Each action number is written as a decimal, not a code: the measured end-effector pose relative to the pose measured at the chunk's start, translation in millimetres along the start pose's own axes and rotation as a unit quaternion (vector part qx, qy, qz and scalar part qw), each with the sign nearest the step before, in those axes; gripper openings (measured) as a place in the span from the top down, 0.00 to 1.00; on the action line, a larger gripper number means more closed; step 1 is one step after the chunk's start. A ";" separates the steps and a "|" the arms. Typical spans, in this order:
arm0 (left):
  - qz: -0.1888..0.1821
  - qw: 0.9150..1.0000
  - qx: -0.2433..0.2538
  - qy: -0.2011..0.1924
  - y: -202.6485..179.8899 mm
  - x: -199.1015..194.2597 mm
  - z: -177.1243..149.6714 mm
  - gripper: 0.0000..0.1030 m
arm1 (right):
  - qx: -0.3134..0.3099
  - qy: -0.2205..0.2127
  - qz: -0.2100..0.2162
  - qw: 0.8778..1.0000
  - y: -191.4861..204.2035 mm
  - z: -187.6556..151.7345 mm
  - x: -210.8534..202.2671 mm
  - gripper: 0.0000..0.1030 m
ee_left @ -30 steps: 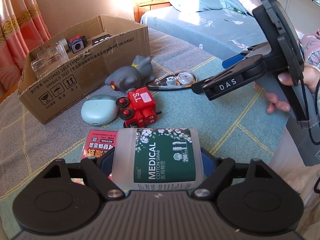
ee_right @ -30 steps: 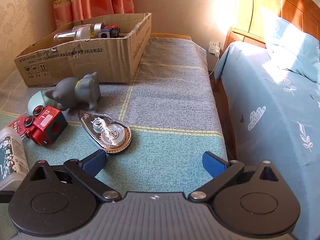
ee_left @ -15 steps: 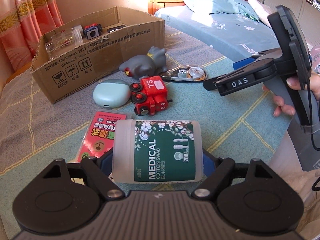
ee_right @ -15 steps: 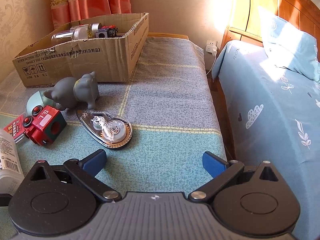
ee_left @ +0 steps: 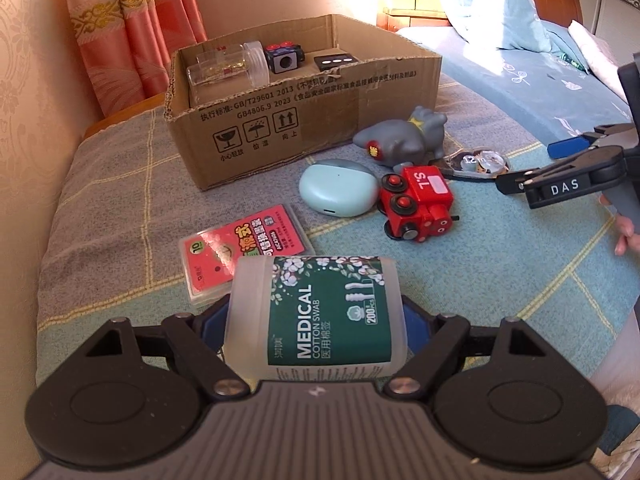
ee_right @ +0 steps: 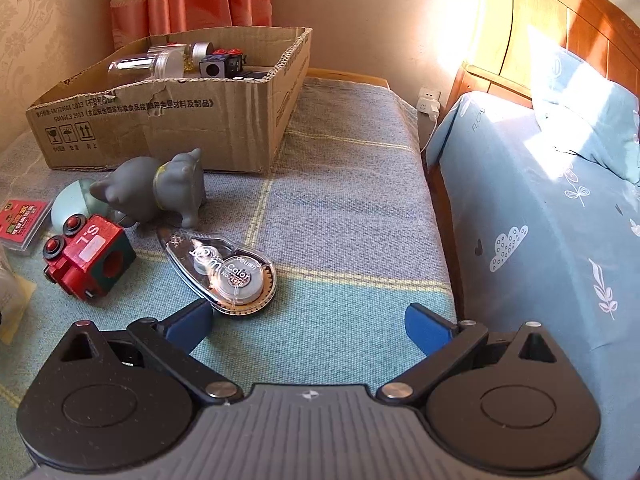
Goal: Organize rigid objects
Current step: 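Lift the swab bottle with the left gripper while the right gripper grasps the correction tape, then carry the swab bottle toward the box with the left gripper while the right holds the tape, then lower the swab bottle into the box and open the left gripper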
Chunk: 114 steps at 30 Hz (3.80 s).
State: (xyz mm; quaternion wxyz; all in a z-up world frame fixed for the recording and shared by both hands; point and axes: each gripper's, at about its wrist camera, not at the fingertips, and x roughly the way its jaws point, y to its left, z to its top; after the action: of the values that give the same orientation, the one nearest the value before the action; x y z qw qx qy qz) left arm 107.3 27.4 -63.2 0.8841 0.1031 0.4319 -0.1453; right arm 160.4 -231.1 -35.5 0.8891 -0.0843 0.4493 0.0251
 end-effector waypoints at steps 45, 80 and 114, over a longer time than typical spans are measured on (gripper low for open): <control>0.001 1.000 0.003 -0.004 2.4 4.6 5.5 0.18 | 0.026 -0.045 0.029 0.998 51.4 11.0 12.4 0.09; 0.006 1.000 0.002 -0.010 3.5 -9.4 8.4 0.20 | 0.006 -0.046 0.037 0.998 46.2 18.3 -11.4 0.10; 0.067 0.991 -0.015 -0.111 52.8 23.6 152.4 0.02 | -0.068 -0.114 0.124 0.983 45.5 96.1 -60.1 0.10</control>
State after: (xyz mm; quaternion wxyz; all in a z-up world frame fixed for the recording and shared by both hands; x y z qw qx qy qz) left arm 251.2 26.0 13.4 0.9359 0.1017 0.3250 -0.0901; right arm 195.5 -167.9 62.9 0.9166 -0.0845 0.3491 0.1755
